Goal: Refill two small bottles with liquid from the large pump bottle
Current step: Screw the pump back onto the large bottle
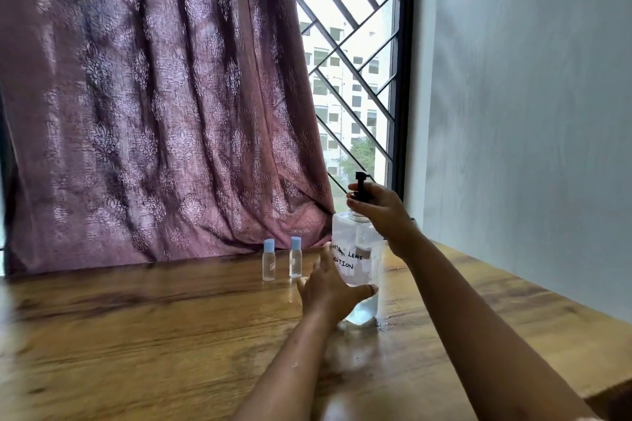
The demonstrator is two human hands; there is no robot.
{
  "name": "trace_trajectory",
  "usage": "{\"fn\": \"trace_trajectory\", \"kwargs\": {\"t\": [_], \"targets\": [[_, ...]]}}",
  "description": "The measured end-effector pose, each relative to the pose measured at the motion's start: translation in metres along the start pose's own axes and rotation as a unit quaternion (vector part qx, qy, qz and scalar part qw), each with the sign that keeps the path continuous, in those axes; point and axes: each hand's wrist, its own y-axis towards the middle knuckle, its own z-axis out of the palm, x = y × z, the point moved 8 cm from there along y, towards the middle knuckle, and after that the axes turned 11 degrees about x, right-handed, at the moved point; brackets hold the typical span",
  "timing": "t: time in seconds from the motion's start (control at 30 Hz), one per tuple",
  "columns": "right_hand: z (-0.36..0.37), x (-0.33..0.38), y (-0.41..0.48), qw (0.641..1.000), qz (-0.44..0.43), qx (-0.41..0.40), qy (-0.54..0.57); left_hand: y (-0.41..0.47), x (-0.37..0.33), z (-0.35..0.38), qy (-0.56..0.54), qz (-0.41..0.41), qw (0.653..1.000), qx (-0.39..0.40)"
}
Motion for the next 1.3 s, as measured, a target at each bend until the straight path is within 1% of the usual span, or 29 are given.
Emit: {"fn": "trace_trajectory", "kwargs": {"t": [0.1,0.17,0.23,0.3,0.37,0.43,0.5,0.6,0.67,0.7,0.77,0.93,1.0,1.13,1.2,1.3], "targets": [[-0.014,-0.002,-0.004,0.992,0.023,-0.106,-0.071,-0.001,-0.005,0.001,0.019,0.009,1.0,0.005],[-0.015,0.001,-0.004,0.983,0.037,-0.135,-0.115,-0.002,-0.007,0.001,0.028,0.011,1.0,0.007],[-0.013,-0.002,-0.002,0.982,0.049,-0.125,-0.134,-0.002,-0.007,0.001,0.03,0.011,0.999,0.006],[-0.007,-0.006,0.001,0.988,0.056,-0.078,-0.123,-0.002,-0.005,0.001,0.023,0.008,1.0,0.006],[0.002,-0.005,0.001,0.998,0.04,-0.016,-0.055,0.0,-0.002,0.001,0.013,0.001,1.0,0.004],[0.006,0.0,0.0,1.0,0.007,0.021,0.003,0.0,0.001,0.0,0.012,-0.005,1.0,0.002],[0.002,0.0,-0.001,1.0,-0.017,0.008,-0.009,0.0,0.001,0.0,0.013,-0.005,1.0,0.001],[-0.01,-0.005,-0.002,0.996,-0.001,-0.077,-0.042,-0.001,-0.004,0.001,0.02,0.007,1.0,0.004],[-0.017,-0.003,-0.002,0.985,0.018,-0.134,-0.103,-0.002,-0.008,0.002,0.029,0.019,0.999,0.004],[-0.018,0.001,-0.002,0.981,0.017,-0.146,-0.128,-0.002,-0.01,0.002,0.032,0.021,0.999,0.002],[-0.015,0.004,-0.003,0.98,0.008,-0.139,-0.142,-0.002,-0.011,0.003,0.039,0.019,0.999,0.001],[-0.001,-0.02,-0.004,0.993,0.024,-0.065,-0.097,-0.001,-0.001,0.0,0.026,-0.01,1.0,-0.003],[-0.003,-0.024,-0.005,0.995,0.006,-0.077,-0.069,-0.001,0.0,0.001,0.024,-0.013,1.0,-0.003],[-0.012,-0.028,-0.006,0.991,0.01,-0.129,-0.042,-0.002,-0.005,0.001,0.033,-0.004,0.999,-0.008],[-0.011,-0.029,-0.006,0.988,0.006,-0.148,-0.048,-0.002,-0.004,0.001,0.037,-0.011,0.999,-0.01],[-0.007,-0.024,-0.009,0.983,-0.003,-0.165,-0.086,-0.004,-0.004,0.001,0.046,-0.018,0.999,-0.016]]}}
